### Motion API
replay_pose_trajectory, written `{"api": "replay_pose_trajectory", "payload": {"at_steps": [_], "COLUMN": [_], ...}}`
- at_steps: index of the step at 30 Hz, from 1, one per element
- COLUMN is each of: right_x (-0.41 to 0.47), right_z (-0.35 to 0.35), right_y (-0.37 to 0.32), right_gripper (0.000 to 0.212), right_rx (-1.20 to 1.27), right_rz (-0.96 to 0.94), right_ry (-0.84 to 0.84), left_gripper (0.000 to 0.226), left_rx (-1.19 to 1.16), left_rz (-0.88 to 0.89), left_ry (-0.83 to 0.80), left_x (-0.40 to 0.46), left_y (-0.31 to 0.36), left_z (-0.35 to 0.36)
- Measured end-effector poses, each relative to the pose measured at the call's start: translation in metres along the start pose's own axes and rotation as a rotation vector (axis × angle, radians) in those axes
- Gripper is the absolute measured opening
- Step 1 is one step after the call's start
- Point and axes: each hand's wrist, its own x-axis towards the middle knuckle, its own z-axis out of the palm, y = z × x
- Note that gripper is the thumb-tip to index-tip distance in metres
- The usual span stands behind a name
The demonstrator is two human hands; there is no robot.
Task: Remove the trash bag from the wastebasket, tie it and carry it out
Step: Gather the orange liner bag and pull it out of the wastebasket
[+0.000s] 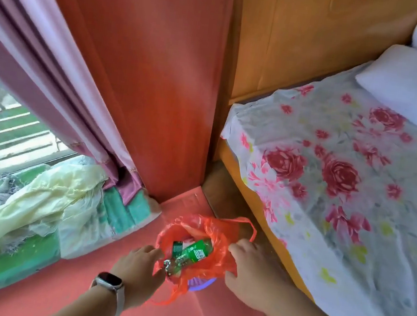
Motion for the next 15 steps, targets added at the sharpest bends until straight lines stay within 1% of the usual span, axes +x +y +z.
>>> {"api": "replay_pose_trajectory", "payload": {"at_steps": [4,7,9,12,15], "right_x": [0.048,0.079,0.097,0.121,0.142], "right_z": [0.101,0.159,0.188,0.219,0.237], "right_y": [0.04,0.064,0.078,0.093,0.102], "right_gripper": [0.041,0.046,0.053,0.062,0.069], "right_rx": [-0.073,-0.179,-0.259,-0.36,-0.435], "right_rz": [0.044,0.081,0.091,0.056,0.059], "right_ry": [-0.112,-0.144,-0.129,-0.073,-0.087], "left_gripper": [0.045,0.046,0.048,0.056,0.065], "left_rx": [0.056,0.115,0.184,0.31,0.383], "left_rz": [-0.02,-0.003,0.001,0.011,0.037], "left_ry": [-0.136,-0.215,-0.264,-0.336,-0.37], "left_x": [0.047,0.075,0.088,0.101,0.111], "left_y": [-0.028,-0.045,-0.055,-0.069,-0.082], "left_z": [0.098,0.16,0.193,0.23,0.251]}}
